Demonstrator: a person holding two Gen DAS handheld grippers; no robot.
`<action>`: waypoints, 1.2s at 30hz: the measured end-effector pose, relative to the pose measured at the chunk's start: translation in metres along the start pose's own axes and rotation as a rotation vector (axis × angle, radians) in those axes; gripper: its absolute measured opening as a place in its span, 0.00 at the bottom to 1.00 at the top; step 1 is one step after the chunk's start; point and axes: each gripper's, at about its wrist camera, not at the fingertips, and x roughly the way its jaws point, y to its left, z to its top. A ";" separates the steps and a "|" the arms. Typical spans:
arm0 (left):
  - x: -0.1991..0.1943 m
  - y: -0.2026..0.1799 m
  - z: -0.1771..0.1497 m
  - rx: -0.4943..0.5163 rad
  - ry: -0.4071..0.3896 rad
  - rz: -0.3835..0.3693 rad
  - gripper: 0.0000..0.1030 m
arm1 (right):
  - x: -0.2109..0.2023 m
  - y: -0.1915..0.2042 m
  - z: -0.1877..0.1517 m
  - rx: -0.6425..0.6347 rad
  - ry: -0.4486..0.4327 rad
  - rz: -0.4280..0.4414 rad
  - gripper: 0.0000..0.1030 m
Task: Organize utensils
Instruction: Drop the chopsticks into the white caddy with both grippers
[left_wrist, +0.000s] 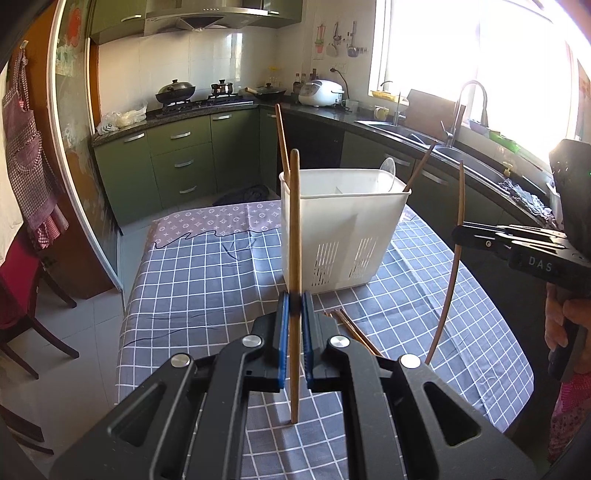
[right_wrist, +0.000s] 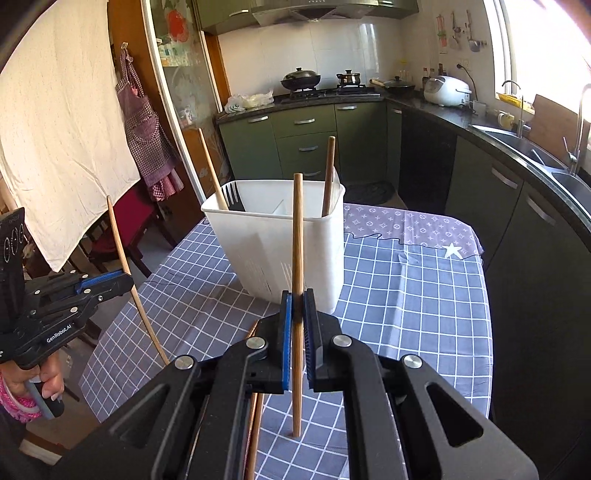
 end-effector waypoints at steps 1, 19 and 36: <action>0.001 0.000 0.001 0.000 0.001 -0.001 0.07 | 0.000 -0.001 0.001 0.001 -0.002 0.000 0.07; -0.006 -0.006 0.042 0.019 -0.059 -0.047 0.07 | -0.017 0.008 0.027 -0.005 -0.066 0.032 0.07; -0.041 -0.029 0.165 0.014 -0.320 -0.102 0.07 | -0.107 0.042 0.119 -0.074 -0.303 0.083 0.07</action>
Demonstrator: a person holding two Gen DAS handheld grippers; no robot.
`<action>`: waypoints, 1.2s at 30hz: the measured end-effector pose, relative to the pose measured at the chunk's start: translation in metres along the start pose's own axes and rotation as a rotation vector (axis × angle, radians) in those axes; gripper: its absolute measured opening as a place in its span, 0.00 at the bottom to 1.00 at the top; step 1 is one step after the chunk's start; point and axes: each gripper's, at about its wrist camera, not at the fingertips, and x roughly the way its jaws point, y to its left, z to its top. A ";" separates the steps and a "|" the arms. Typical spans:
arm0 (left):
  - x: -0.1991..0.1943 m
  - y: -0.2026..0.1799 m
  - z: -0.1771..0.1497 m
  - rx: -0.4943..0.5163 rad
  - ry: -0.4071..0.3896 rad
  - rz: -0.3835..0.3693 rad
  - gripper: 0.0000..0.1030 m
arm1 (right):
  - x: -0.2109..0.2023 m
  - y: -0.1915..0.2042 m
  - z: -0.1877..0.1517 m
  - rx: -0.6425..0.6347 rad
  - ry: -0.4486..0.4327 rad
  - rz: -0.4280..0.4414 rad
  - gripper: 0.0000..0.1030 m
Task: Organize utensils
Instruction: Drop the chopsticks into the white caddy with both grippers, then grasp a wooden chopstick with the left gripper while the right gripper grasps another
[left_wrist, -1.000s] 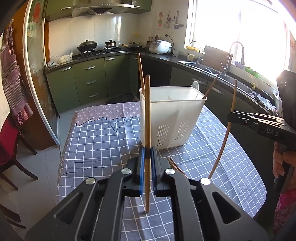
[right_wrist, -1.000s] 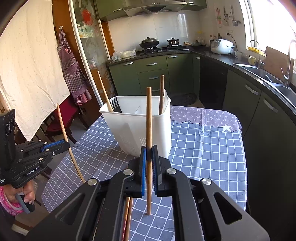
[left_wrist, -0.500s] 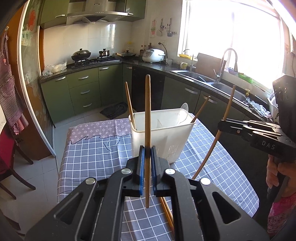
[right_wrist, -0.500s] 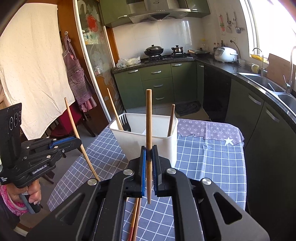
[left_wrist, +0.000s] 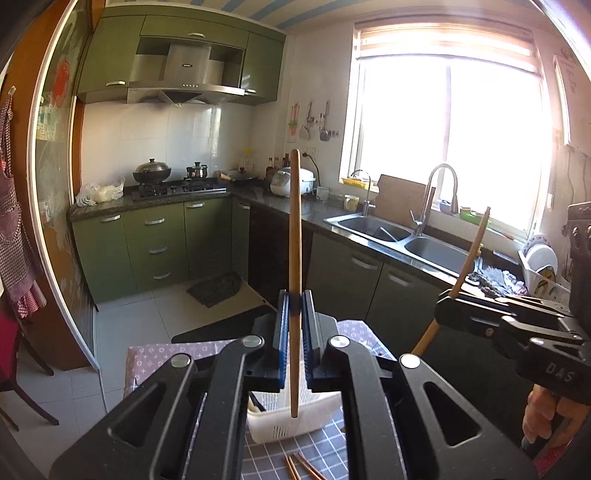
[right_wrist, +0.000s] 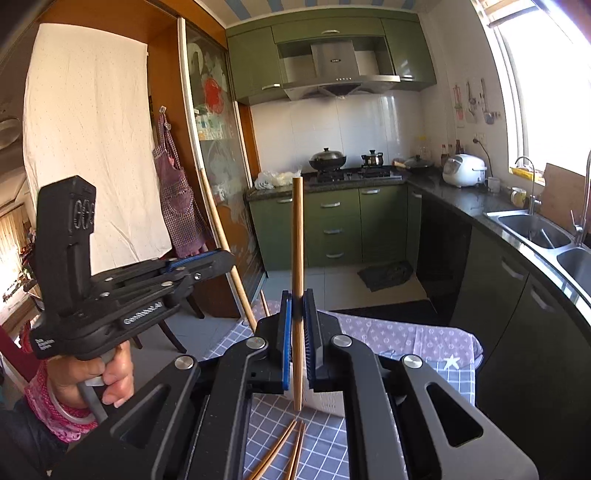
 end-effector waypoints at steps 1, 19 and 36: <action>0.005 0.000 0.001 -0.002 -0.012 0.011 0.07 | 0.000 0.001 0.007 -0.006 -0.014 -0.003 0.07; 0.066 0.018 -0.045 -0.022 0.154 0.066 0.29 | 0.106 -0.035 -0.006 0.014 0.099 -0.124 0.07; 0.021 0.007 -0.111 -0.016 0.408 0.006 0.43 | 0.040 -0.004 -0.039 -0.035 0.025 -0.102 0.15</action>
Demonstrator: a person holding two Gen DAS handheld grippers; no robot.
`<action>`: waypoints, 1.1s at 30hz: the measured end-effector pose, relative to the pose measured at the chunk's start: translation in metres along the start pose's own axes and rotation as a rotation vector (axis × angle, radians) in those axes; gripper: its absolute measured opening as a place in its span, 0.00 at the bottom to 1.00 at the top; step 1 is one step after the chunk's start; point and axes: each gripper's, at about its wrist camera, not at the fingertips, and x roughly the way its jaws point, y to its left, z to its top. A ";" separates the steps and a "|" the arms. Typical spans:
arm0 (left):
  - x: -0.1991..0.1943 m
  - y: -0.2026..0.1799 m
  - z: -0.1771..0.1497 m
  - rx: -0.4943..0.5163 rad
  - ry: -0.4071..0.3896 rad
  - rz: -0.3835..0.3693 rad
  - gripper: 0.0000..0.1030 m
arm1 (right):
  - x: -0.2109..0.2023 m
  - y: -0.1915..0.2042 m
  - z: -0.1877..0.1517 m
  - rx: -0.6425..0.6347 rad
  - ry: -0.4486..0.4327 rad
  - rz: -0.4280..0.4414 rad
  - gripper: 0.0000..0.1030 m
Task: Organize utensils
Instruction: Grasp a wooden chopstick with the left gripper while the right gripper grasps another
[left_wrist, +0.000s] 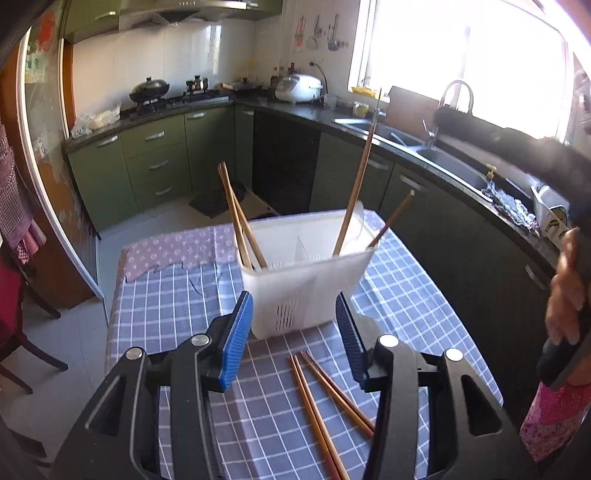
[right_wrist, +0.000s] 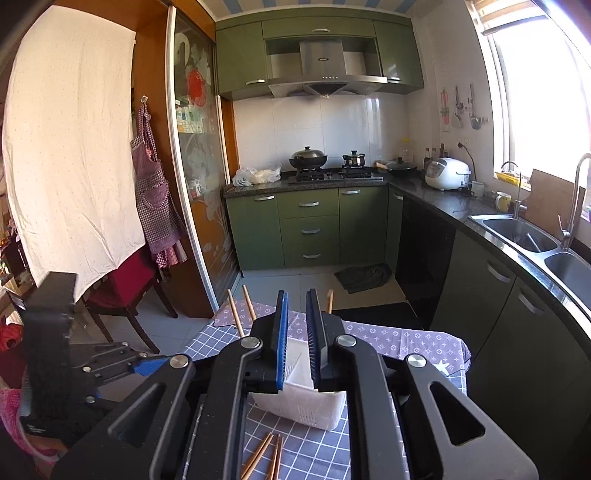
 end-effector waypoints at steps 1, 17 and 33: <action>0.007 0.000 -0.009 -0.006 0.040 -0.006 0.43 | -0.006 0.002 -0.008 -0.007 0.010 -0.004 0.18; 0.105 -0.001 -0.088 -0.086 0.453 -0.011 0.28 | 0.055 -0.031 -0.169 0.091 0.423 -0.032 0.28; 0.139 -0.022 -0.097 -0.072 0.510 0.013 0.21 | 0.065 -0.048 -0.178 0.131 0.449 -0.014 0.28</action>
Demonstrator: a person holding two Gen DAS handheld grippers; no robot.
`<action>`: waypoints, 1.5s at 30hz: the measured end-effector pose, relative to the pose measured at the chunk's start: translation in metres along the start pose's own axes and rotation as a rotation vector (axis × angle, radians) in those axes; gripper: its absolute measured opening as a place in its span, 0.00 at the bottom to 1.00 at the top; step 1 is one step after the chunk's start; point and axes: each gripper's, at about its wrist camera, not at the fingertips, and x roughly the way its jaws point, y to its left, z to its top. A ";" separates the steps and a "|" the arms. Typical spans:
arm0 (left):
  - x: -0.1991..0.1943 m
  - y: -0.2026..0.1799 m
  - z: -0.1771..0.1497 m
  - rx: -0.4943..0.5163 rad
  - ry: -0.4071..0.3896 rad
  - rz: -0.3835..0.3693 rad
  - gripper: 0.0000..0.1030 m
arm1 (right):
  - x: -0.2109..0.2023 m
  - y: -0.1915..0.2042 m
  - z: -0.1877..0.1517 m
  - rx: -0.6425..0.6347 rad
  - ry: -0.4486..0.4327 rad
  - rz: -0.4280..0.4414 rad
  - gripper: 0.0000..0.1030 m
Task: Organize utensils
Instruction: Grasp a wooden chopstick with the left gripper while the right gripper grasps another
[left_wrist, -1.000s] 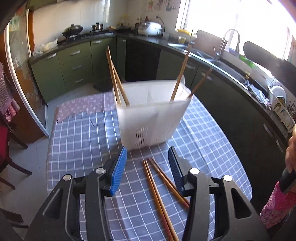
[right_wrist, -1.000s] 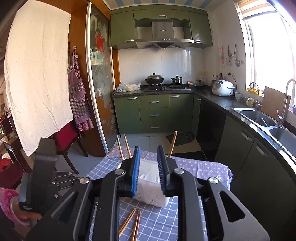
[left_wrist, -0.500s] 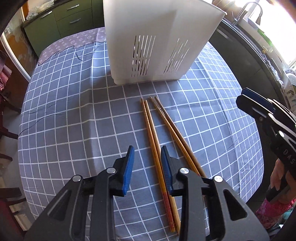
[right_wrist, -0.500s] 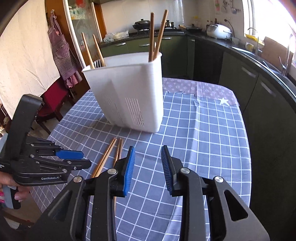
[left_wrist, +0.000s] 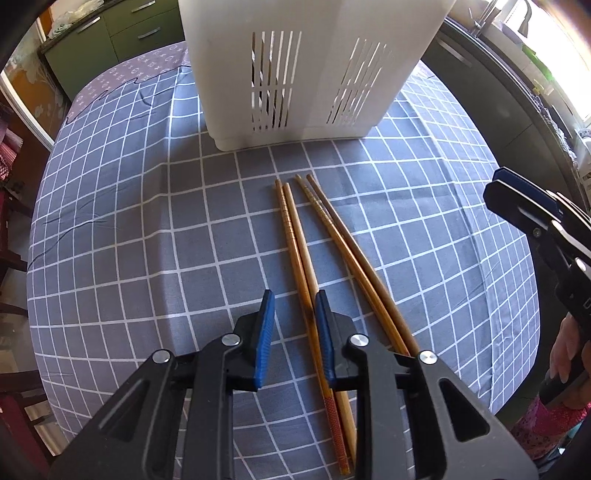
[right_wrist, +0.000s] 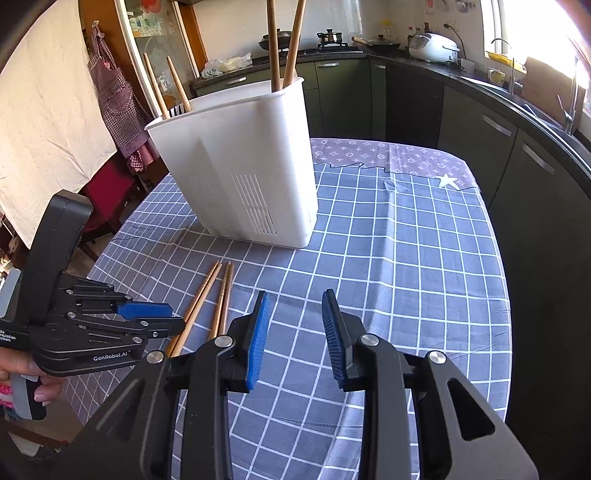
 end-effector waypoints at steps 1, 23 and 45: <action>0.001 -0.001 -0.001 0.001 -0.003 0.002 0.21 | 0.000 0.000 0.000 0.002 0.001 0.003 0.28; 0.004 -0.002 0.002 0.019 0.012 0.015 0.10 | 0.007 0.003 0.002 -0.003 0.021 0.020 0.30; -0.108 0.045 -0.011 -0.002 -0.409 0.032 0.06 | 0.053 0.036 0.011 -0.080 0.198 0.104 0.24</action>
